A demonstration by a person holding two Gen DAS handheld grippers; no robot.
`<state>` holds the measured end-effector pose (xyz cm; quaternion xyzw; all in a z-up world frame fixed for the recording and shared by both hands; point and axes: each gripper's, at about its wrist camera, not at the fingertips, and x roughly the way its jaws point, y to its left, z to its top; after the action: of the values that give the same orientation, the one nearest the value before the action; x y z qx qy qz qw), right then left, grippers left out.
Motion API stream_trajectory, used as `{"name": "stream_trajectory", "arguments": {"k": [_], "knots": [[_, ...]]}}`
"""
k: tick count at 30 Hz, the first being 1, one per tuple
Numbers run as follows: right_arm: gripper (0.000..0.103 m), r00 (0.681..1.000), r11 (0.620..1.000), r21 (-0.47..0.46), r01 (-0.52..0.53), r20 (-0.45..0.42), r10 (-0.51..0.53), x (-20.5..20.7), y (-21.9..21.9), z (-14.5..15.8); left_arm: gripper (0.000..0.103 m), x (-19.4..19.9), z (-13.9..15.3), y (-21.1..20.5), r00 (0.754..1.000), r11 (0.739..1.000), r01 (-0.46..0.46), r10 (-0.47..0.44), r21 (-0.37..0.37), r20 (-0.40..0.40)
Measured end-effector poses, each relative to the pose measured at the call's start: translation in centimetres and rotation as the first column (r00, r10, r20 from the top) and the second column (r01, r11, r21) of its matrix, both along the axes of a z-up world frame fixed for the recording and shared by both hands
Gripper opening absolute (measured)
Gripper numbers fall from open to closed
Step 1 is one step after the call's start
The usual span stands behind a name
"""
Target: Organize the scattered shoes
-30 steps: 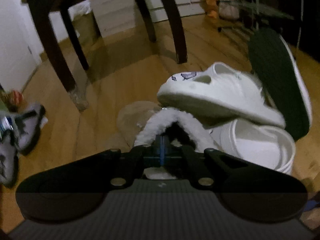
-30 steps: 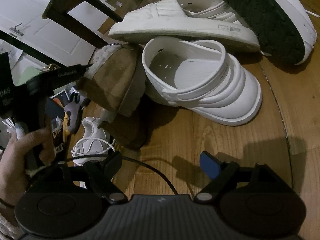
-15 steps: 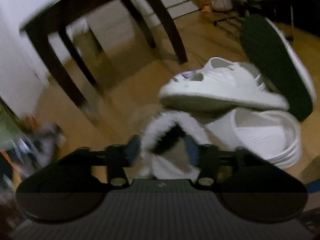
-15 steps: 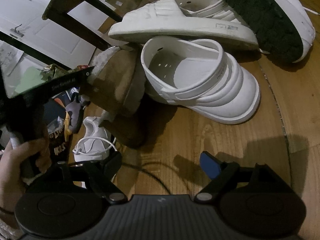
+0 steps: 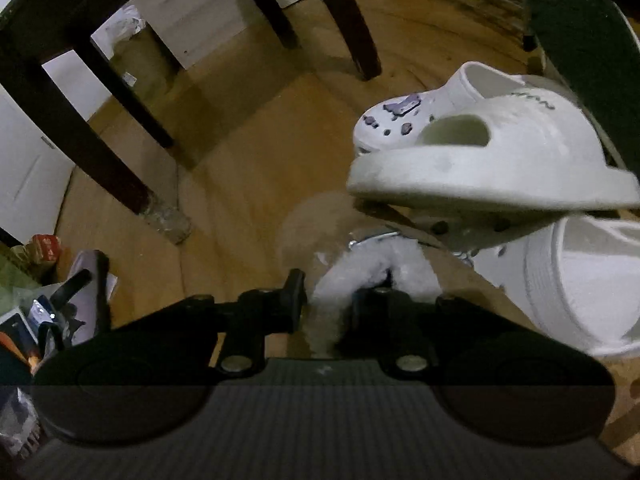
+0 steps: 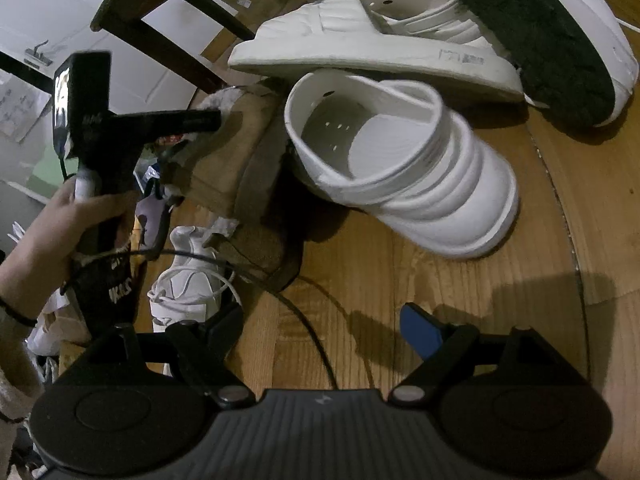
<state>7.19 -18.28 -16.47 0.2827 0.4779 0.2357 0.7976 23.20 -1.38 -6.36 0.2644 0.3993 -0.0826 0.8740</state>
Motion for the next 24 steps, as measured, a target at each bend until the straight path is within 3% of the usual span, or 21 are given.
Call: {"name": "stream_trajectory", "arguments": {"k": [3, 6, 11, 13, 17, 18, 20, 22, 24], "knots": [[0.087, 1.000, 1.000, 0.003, 0.017, -0.003, -0.017, 0.1, -0.5, -0.1, 0.017, -1.3, 1.0, 0.7, 0.999, 0.997, -0.016, 0.019, -0.074, 0.043], [0.087, 1.000, 0.999, 0.015, 0.028, -0.004, -0.028, 0.2, -0.9, 0.0, 0.014, -3.0, 1.5, 0.5, 0.991, 0.999, 0.003, 0.002, -0.044, 0.131], [0.087, 0.999, 0.999, 0.025, 0.043, -0.006, -0.043, 0.3, -1.5, 0.1, 0.011, -5.4, 2.6, 0.8, 0.983, 0.994, 0.005, 0.016, -0.111, 0.182], [0.087, 0.999, 0.999, 0.021, 0.047, -0.006, -0.047, 0.3, -1.7, 0.0, 0.000, -7.4, 3.8, 0.7, 0.975, 0.990, 0.026, 0.006, -0.140, 0.223], [0.087, 0.999, 0.998, 0.034, 0.054, -0.004, -0.054, 0.3, -2.0, 0.3, 0.000, -11.4, 7.2, 0.8, 0.954, 0.986, 0.091, -0.047, -0.136, 0.297], [0.087, 0.998, 0.998, 0.040, 0.056, -0.004, -0.055, 0.4, -2.1, 0.4, 0.000, -11.9, 7.5, 0.9, 0.954, 0.986, 0.093, -0.049, -0.137, 0.295], [0.087, 0.998, 0.997, 0.051, 0.058, -0.011, -0.058, 0.5, -2.0, 0.3, 0.003, -13.1, 8.1, 2.4, 0.973, 0.975, 0.061, -0.011, -0.212, 0.229], [0.087, 0.998, 0.996, 0.059, 0.059, -0.028, -0.058, 0.5, -1.9, 0.3, 0.004, -13.4, 7.5, 4.5, 0.992, 0.939, 0.011, 0.032, -0.343, 0.119], [0.087, 0.998, 0.996, 0.070, 0.059, -0.043, -0.056, 0.5, -1.7, 0.4, 0.015, -13.4, 6.7, 6.0, 0.998, 0.897, -0.033, 0.052, -0.442, 0.031]]}}
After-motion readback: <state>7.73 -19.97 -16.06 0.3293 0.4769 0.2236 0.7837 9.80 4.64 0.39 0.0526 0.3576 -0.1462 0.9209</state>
